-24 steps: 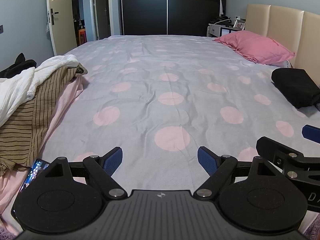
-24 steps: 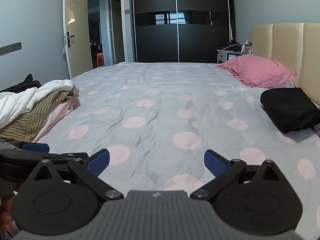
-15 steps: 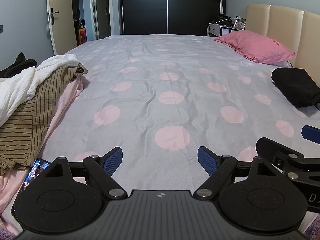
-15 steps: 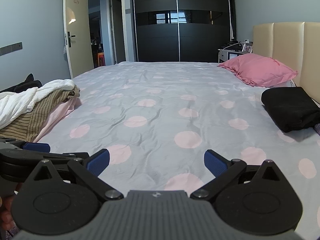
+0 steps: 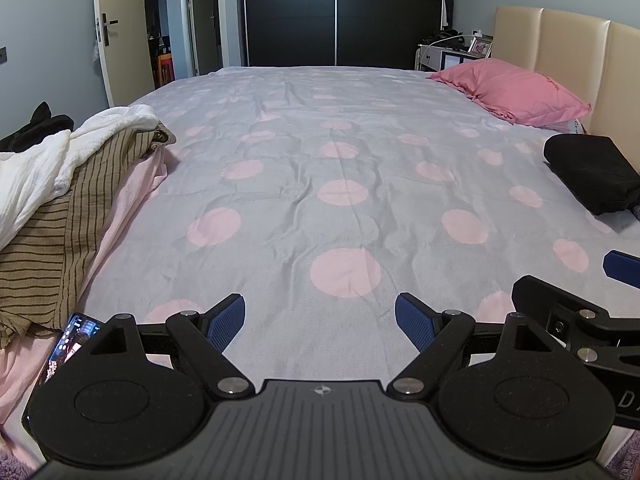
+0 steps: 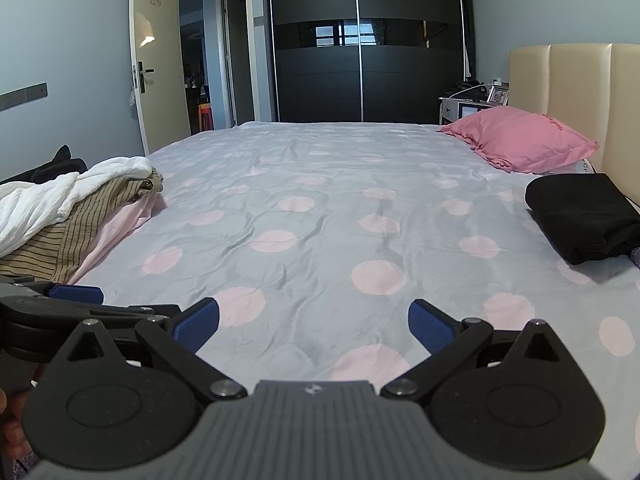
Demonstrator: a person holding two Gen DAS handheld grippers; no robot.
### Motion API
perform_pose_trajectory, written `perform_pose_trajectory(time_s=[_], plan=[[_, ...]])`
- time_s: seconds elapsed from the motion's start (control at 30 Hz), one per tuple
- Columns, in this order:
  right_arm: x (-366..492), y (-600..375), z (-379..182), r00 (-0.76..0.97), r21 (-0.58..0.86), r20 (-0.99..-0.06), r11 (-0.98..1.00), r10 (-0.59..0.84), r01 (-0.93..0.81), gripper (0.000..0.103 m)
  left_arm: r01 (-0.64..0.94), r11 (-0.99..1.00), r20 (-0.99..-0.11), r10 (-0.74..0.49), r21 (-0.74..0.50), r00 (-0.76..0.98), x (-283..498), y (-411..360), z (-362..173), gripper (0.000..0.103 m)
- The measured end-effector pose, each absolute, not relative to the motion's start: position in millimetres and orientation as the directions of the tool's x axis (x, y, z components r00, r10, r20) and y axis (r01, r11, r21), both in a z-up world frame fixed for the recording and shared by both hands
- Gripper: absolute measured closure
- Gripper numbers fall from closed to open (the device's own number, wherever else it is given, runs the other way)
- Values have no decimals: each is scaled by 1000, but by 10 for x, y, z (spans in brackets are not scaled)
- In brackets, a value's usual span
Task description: Fold clothes
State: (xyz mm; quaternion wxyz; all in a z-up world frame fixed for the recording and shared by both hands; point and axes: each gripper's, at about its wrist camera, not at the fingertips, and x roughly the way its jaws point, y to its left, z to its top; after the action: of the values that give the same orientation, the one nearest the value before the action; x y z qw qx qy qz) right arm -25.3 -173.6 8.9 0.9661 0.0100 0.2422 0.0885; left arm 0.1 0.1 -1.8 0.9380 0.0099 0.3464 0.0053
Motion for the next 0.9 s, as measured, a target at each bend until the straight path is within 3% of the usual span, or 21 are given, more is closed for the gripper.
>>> perform_pose_trajectory(time_s=[0.9], plan=[[-218, -1712, 69, 858, 69, -479, 982, 186, -174, 1, -8, 1000, -660, 23, 26, 751, 0, -6, -41, 21]])
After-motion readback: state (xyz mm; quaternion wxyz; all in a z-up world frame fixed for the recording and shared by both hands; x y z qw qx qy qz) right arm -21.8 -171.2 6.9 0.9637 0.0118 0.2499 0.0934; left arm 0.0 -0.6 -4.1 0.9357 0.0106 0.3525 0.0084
